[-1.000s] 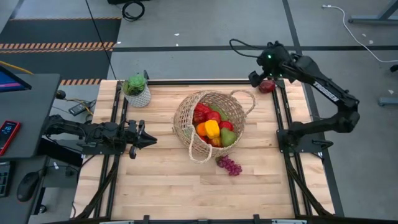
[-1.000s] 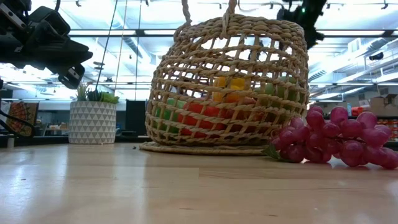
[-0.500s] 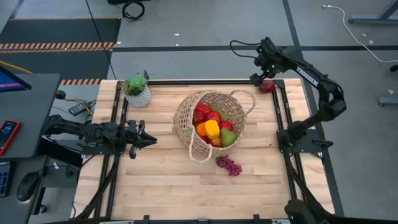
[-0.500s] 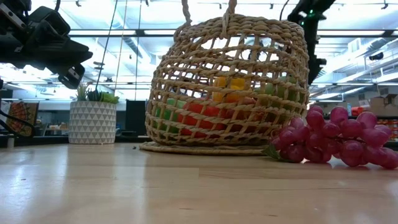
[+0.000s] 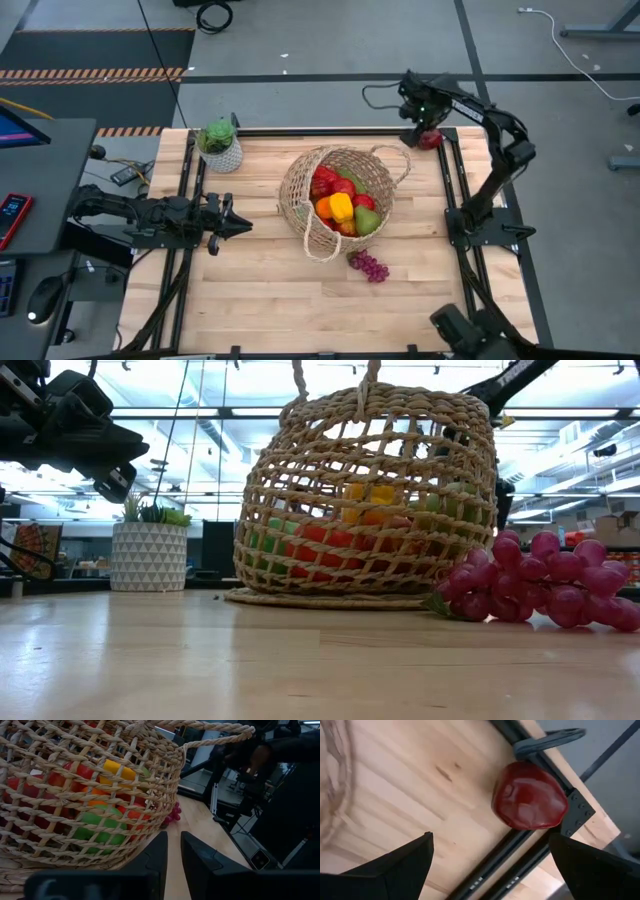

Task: Build produce basket
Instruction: Put the red malay apple into the woven basket

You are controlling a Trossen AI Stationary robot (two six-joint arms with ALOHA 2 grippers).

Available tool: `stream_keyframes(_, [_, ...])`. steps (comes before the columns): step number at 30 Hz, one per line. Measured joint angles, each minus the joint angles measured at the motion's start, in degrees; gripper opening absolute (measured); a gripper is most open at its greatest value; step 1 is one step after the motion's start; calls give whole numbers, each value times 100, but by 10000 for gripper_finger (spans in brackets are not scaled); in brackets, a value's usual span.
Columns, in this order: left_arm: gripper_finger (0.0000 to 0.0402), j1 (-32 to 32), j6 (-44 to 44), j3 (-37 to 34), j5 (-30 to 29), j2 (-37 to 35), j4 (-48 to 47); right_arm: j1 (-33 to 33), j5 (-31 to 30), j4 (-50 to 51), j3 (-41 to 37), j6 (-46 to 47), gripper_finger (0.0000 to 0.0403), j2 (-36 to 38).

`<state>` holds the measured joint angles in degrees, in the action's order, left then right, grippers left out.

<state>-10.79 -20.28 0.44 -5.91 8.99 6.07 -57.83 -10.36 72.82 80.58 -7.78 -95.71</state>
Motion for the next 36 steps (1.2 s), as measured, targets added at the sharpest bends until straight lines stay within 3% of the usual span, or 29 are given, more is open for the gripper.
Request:
stream_keyframes(6, [63, 0, -1, 0, 0, 0, 0, 207, -513, -17, 2, -249, 400, -317])
stream_keyframes(10, [60, 0, 1, -1, 2, 0, 0, 197, -747, -178, 0, 75, 400, -453])
stream_keyframes(17, [56, 0, 1, -1, 2, 0, 0, -130, -27, -326, 0, 1200, 400, -731])
stream_keyframes(25, [61, 0, 1, -1, 2, 0, 2, -176, -451, -319, 0, 1384, 386, -1036])
stream_keyframes(33, [56, 0, 1, -1, 0, 0, 2, 25, 339, -205, 4, 1407, 380, -1115])
stream_keyframes(36, [60, 0, 1, -1, 0, 0, 2, 259, 1023, -120, 2, 1498, 379, -1112])
